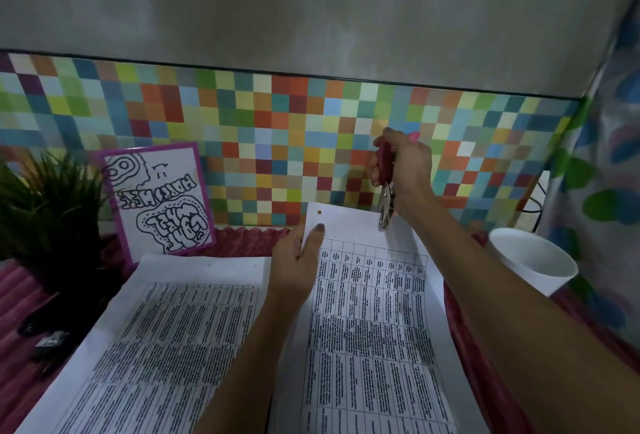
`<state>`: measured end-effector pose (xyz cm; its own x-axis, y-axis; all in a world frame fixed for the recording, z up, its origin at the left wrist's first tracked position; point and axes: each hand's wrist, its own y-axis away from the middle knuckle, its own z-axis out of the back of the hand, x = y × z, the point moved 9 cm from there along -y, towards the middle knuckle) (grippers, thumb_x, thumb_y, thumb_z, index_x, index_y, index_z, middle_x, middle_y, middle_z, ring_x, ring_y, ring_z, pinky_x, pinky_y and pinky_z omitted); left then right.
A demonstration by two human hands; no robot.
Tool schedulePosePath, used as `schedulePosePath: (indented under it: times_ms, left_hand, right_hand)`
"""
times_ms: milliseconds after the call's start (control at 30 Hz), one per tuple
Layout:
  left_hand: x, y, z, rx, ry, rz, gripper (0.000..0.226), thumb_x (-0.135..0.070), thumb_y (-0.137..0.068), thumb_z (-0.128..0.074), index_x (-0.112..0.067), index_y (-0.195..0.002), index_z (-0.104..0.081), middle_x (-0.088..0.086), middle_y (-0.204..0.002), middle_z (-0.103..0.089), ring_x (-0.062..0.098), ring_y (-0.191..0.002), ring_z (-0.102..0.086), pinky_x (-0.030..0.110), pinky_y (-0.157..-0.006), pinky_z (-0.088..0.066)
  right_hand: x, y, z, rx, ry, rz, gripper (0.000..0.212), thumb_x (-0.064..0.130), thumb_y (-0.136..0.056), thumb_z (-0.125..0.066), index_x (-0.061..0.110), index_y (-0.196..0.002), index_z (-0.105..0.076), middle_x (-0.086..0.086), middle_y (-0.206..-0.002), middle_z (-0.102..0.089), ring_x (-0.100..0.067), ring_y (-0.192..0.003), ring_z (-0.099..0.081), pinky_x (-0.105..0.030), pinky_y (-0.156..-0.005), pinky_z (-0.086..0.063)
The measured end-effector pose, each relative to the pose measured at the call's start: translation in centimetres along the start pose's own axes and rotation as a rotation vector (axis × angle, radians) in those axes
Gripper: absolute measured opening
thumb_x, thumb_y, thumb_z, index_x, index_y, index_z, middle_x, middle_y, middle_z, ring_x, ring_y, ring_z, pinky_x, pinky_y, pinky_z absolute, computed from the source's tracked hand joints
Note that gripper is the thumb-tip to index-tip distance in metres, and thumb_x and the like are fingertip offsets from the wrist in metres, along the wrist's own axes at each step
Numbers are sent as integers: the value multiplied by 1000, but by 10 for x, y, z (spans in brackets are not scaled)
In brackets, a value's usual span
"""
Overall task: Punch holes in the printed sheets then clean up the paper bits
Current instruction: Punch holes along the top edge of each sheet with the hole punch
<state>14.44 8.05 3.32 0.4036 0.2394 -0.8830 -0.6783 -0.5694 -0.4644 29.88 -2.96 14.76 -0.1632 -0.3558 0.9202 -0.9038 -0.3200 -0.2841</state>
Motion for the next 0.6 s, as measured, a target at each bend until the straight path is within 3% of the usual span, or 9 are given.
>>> schedulePosePath:
  times_ms: [133,267,400,533,600]
  left_hand:
    - [-2,2,-1,-5,4,16,24,-19,-103,-48,-10,-108,-69,14,-98,-73,28,-94,-70,42,-87,-57]
    - [0,0,2,-25,-7,12,28,-30,-102,-50,-8,-103,-68,24,-92,-69,34,-83,-66,60,-84,-51]
    - [-2,1,1,-14,1,17,23,-21,-103,-48,-13,-109,-69,17,-99,-72,37,-95,-67,53,-88,-55]
    - [1,1,1,-1,6,24,23,-23,-103,-49,-12,-106,-69,25,-98,-68,44,-95,-64,60,-87,-52]
    - [4,0,1,-4,16,64,22,-23,-102,-49,-15,-106,-70,16,-100,-72,35,-97,-68,51,-89,-56]
  right_hand:
    - [0,0,3,-18,8,14,19,18,-90,-56,3,-78,-58,-12,-54,-55,-24,-42,-43,-25,-40,-36]
    - [3,1,7,-73,-27,57,23,18,-91,-56,5,-72,-57,-11,-50,-52,-23,-39,-42,-25,-40,-35]
    - [5,2,12,-119,-43,74,27,19,-93,-57,7,-69,-52,-12,-53,-47,-21,-35,-41,-23,-39,-34]
    - [6,3,12,-119,-45,87,26,18,-93,-57,7,-71,-50,-11,-53,-47,-20,-35,-40,-23,-39,-33]
    - [7,3,10,-104,-45,96,28,18,-93,-58,8,-68,-51,-11,-52,-48,-21,-36,-40,-24,-39,-33]
